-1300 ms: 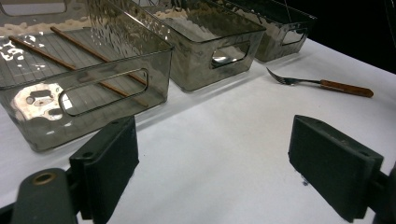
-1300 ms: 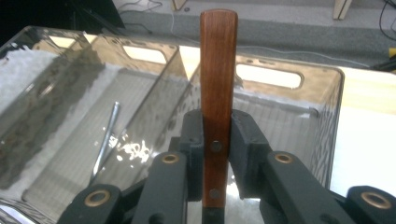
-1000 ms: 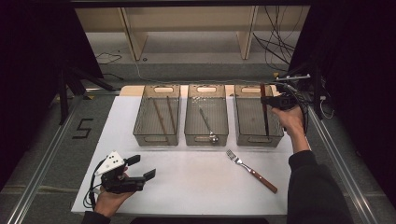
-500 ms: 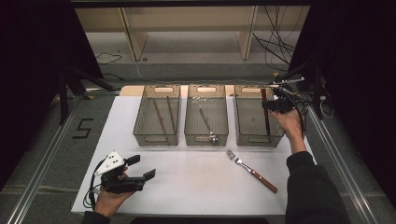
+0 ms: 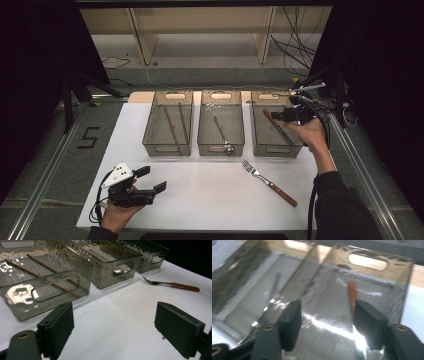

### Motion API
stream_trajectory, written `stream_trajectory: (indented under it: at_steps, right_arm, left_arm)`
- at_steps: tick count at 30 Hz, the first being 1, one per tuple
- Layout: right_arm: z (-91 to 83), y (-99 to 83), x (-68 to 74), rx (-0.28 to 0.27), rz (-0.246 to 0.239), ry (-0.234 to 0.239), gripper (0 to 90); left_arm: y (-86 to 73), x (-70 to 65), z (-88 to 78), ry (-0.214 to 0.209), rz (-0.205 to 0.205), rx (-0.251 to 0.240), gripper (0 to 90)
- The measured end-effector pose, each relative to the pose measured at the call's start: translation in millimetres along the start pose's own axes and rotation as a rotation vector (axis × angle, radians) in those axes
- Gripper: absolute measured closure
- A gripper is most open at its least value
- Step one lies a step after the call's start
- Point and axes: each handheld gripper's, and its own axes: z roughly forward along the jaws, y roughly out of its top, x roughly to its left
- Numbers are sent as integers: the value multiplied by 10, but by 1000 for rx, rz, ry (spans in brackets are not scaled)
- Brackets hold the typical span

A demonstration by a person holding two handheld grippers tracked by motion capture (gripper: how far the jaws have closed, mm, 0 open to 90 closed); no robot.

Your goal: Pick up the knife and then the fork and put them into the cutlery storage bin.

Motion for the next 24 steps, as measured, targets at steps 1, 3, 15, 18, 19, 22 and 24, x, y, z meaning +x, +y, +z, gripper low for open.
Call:
stream_trajectory:
  at_steps: [1,3,15,18,19,22,24]
  right_arm:
    - [-35,-7,47,4,-20,17,371]
    - [-113,-33,156,6,-62,45,350]
    - [-342,-394,622,71,-193,120,320]
    - [-343,-485,658,79,-190,133,307]
    - [-342,-524,671,82,-196,131,305]
    - [-343,-612,692,97,-201,131,300]
    - [-348,-657,695,97,-195,131,300]
  left_arm:
    - [0,0,0,0,0,0,155]
    - [-1,0,0,1,-1,0,155]
    - [1,-6,-6,0,2,-3,155]
    - [-1,-4,-5,1,2,-3,155]
    - [-2,-4,-4,1,2,-3,155]
    - [-2,-2,-5,2,1,-3,155]
    - [-1,-2,-8,2,3,-1,155]
